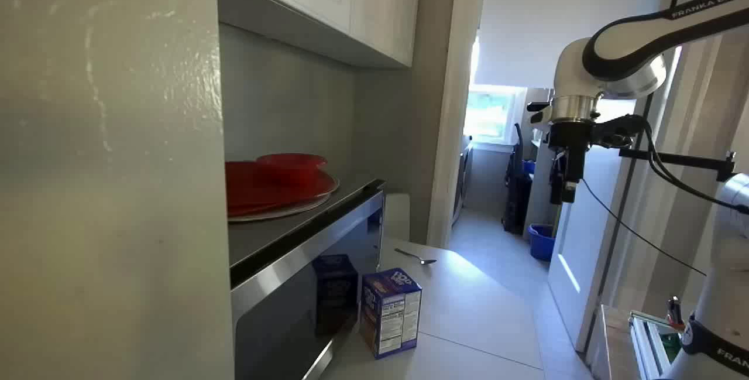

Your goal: Move the box from the front of the microwave and open the microwave door

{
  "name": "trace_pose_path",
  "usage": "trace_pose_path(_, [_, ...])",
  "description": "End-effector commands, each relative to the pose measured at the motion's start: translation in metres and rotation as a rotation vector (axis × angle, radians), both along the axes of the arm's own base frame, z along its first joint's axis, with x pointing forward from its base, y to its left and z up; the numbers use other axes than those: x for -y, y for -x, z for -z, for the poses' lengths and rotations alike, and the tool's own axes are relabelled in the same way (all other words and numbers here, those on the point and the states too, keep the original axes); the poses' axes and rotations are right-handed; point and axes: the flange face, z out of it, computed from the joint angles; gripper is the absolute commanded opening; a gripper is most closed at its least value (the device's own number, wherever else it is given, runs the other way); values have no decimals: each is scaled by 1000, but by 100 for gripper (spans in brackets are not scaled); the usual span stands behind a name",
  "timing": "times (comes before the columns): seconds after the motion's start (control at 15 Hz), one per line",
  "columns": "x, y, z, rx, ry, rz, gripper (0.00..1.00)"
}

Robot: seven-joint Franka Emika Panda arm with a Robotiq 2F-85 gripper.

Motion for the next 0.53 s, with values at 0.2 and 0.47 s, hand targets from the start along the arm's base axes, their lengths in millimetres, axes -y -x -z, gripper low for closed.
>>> trace_pose_path(0.2, [0, 0, 0, 0, 0, 0, 100])
trace_pose_path(0.47, [-10, -1, -3, -9, -13, -10, 100])
